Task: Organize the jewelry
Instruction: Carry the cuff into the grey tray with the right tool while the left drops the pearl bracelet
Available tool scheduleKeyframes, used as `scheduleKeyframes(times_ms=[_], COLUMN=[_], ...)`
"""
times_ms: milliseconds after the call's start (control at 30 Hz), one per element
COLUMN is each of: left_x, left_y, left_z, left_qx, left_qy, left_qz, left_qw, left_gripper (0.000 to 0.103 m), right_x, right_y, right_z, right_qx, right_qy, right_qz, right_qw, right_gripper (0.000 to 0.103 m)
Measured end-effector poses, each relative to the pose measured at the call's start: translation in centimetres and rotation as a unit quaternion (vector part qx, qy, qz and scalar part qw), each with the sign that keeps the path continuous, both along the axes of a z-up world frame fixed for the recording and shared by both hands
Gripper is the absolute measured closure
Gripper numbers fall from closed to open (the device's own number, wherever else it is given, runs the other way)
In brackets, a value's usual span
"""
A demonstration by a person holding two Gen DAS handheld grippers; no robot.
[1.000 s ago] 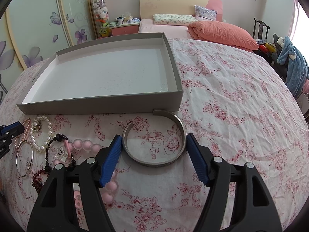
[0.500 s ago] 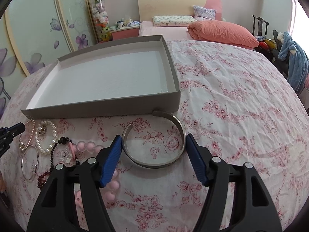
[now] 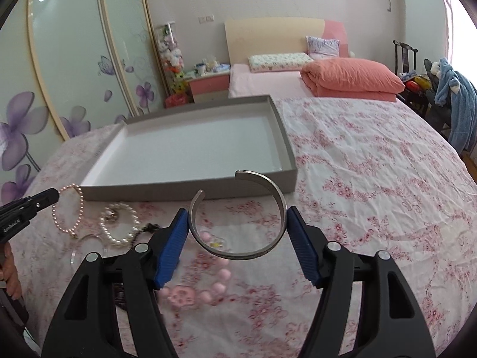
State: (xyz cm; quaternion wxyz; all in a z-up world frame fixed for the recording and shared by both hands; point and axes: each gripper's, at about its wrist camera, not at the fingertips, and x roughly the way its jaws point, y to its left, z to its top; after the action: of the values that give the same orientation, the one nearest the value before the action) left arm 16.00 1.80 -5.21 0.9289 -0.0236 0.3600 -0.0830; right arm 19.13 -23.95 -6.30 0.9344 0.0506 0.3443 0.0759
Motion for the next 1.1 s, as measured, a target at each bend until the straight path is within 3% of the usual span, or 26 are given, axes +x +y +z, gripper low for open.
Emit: scheduleKeyframes(times_ms=[367,700,1100], left_x=[-1.2,1.5,6.6], left_y=[-0.9,-3.0,-4.3], left_z=[3.2,4.5,4.0], left_qx=[-0.013,0.0,0.011], left_qy=[-0.05,-0.073,-0.074], left_qz=[0.024,0.045,0.046], left_qw=[0.9984,0.9963,0.9961], left_gripper=[0.097,0.097,0.097], right_x=[-1.6,0.3,4.5], right_y=[1.7,3.2,4.0], right_z=[3.3,5.2,5.1], right_qx=[-0.009,-0.011,0.002], right_qy=[-0.088,-0.134,-0.132], right_qz=[0.002,-0.003,-0.014], right_qw=[0.996,0.991,0.991], right_gripper=[0.036,0.036,0.036])
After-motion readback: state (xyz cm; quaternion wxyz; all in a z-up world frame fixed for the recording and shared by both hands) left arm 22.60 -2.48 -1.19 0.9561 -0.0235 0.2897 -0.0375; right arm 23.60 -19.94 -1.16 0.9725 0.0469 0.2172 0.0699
